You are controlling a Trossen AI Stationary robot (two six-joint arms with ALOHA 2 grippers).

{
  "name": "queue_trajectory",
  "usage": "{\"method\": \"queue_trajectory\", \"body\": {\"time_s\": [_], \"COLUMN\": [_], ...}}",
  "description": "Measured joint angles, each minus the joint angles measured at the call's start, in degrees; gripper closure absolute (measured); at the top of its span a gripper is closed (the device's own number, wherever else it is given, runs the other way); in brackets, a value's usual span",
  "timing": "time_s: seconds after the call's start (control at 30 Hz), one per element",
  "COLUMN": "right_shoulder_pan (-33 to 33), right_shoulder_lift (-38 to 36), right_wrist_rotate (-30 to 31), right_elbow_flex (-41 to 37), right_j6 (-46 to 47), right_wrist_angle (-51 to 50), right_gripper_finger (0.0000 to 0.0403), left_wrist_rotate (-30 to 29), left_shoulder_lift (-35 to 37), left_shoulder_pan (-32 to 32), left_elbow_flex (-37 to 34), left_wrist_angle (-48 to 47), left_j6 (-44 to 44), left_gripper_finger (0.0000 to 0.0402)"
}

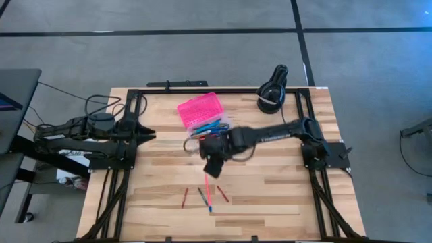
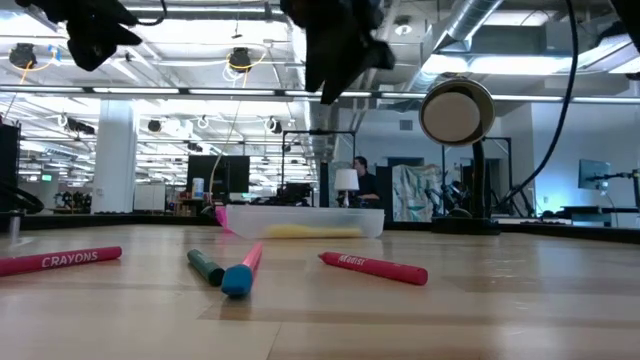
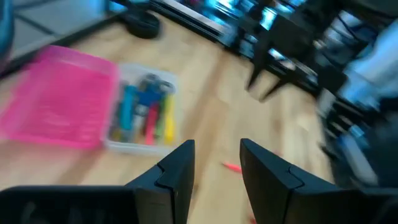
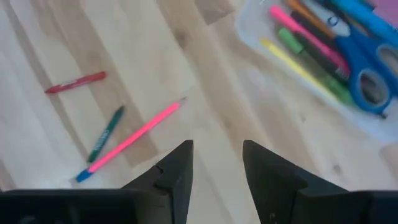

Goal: Pick & place school supplies into a supply box
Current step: Put the red crayon into the pink supply box

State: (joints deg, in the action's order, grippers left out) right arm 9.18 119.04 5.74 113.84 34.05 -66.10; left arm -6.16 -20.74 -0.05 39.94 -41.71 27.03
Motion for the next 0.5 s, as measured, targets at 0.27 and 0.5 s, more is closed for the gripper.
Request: {"method": "queue_trajectory", "body": {"time_s": [0.27,0.5], "right_shoulder_pan": [8.8,15.4], "right_shoulder_lift": [0.0,0.2], "right_wrist_rotate": [5.8,12.7], "right_elbow_flex": [0.0,-1.2], "right_j6": [14.6,27.3], "right_wrist_angle": [-1.0,-3.2], "right_gripper_finger": [0.0275,0.0278], "left_wrist_rotate": [14.7,21.3], "left_shoulder_lift": [-2.9,-9.5], "left_shoulder_pan": [0.0,-2.2], "left_elbow_flex": [0.0,-4.6], "left_wrist_angle": [0.5,6.3], "left_j6": [-3.7,-3.5], "left_gripper_finger": [0.0281,0.0281]}}
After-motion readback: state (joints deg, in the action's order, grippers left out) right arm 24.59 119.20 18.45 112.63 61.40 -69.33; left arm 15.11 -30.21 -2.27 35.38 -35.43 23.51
